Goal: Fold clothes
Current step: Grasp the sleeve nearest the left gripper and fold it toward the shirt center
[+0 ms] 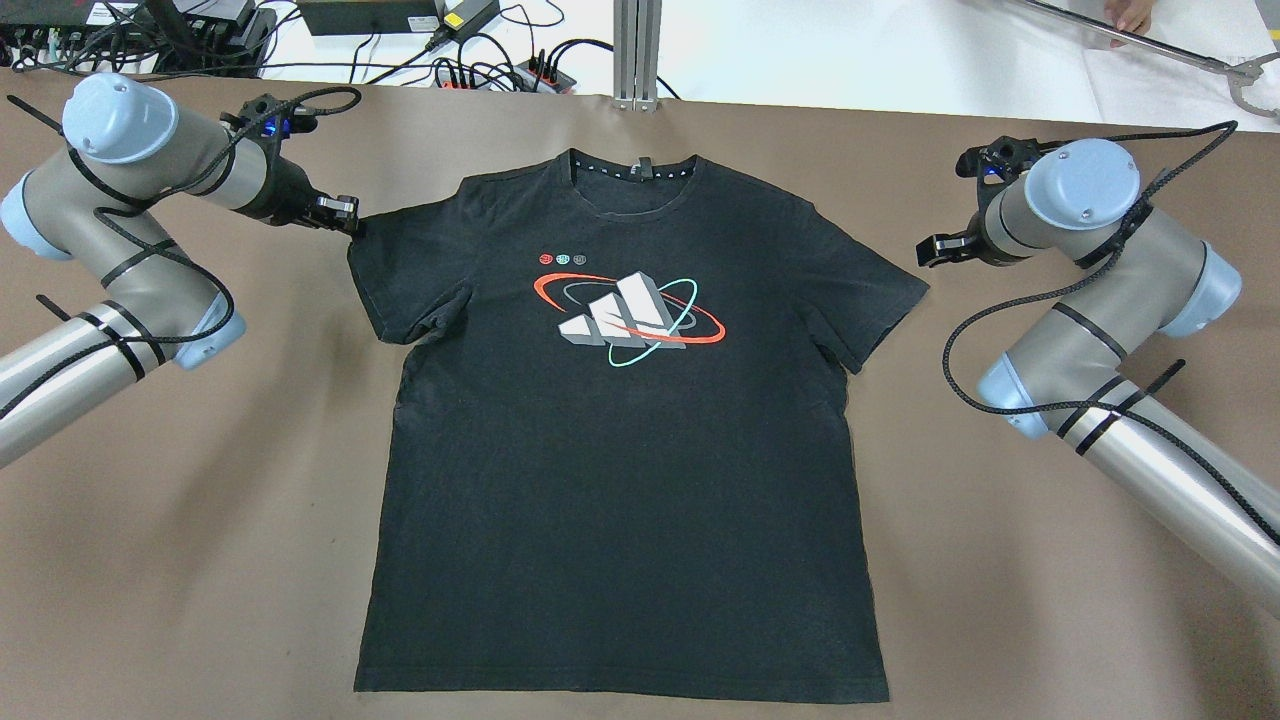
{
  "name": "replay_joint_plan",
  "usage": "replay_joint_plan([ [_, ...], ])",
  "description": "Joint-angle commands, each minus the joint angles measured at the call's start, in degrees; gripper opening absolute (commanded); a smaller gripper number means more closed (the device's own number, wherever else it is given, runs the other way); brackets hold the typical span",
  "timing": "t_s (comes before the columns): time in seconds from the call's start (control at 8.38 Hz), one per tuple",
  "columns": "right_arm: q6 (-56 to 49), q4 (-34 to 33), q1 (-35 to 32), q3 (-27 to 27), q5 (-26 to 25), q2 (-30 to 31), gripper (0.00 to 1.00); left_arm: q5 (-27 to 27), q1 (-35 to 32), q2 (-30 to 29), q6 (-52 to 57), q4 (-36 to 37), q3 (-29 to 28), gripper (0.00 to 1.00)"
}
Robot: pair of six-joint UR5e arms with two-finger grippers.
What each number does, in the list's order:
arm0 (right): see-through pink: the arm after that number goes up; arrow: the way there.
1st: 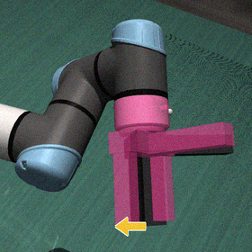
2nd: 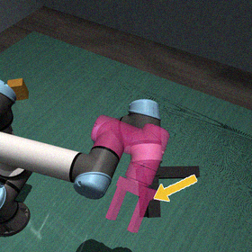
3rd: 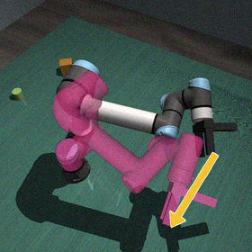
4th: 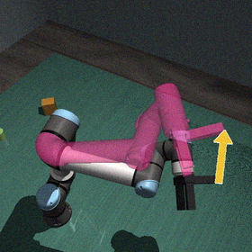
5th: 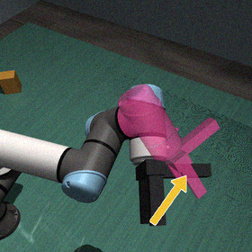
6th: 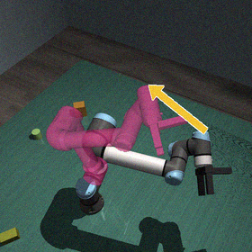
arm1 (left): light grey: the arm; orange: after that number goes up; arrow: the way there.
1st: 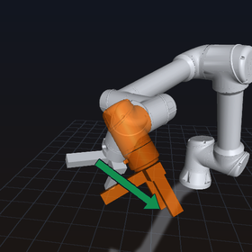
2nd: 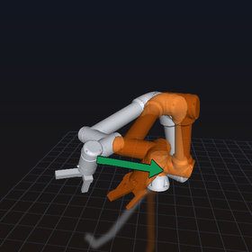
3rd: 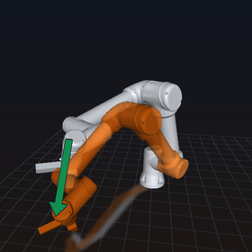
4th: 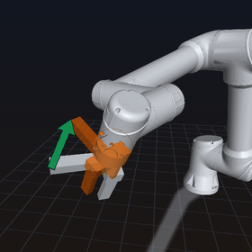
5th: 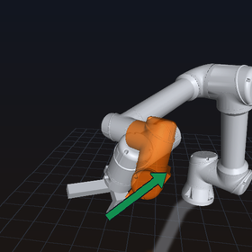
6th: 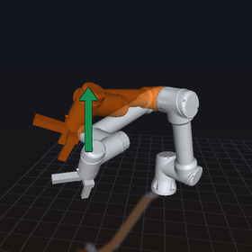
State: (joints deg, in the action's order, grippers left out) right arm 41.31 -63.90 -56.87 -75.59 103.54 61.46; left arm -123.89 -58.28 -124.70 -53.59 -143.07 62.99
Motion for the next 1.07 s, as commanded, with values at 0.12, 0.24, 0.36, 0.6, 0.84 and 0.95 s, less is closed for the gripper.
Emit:
replay_joint_plan([
  [0.12, 0.09, 0.00, 0.00, 0.00, 0.00, 0.06, 0.94, -2.06, -0.53, -6.33, -11.08, 13.90, 10.72, 0.00],
  [0.24, 0.09, 0.00, 0.00, 0.00, 0.00, 0.15, 0.94, -0.32, 0.78, -7.04, -13.36, 15.00, 11.71, 0.00],
  [0.36, 0.17, 0.70, 0.00, 0.00, -0.09, 0.23, 0.94, 3.70, 4.10, -7.31, -14.60, 15.01, 11.72, 0.00],
  [0.6, 0.18, 0.79, 0.00, 0.09, -0.09, 0.32, 0.94, 11.97, 11.31, -10.11, -18.98, 15.18, 11.37, 0.00],
  [0.84, 0.18, 0.88, 0.00, 0.18, -0.09, 0.50, 0.94, 16.91, 15.20, -13.02, -21.99, 15.36, 9.70, 0.00],
  [0.95, 0.18, 0.79, 0.09, 0.18, -0.09, 0.50, 0.94, 18.23, 16.08, -14.85, -22.78, 15.27, 7.69, 0.00],
])
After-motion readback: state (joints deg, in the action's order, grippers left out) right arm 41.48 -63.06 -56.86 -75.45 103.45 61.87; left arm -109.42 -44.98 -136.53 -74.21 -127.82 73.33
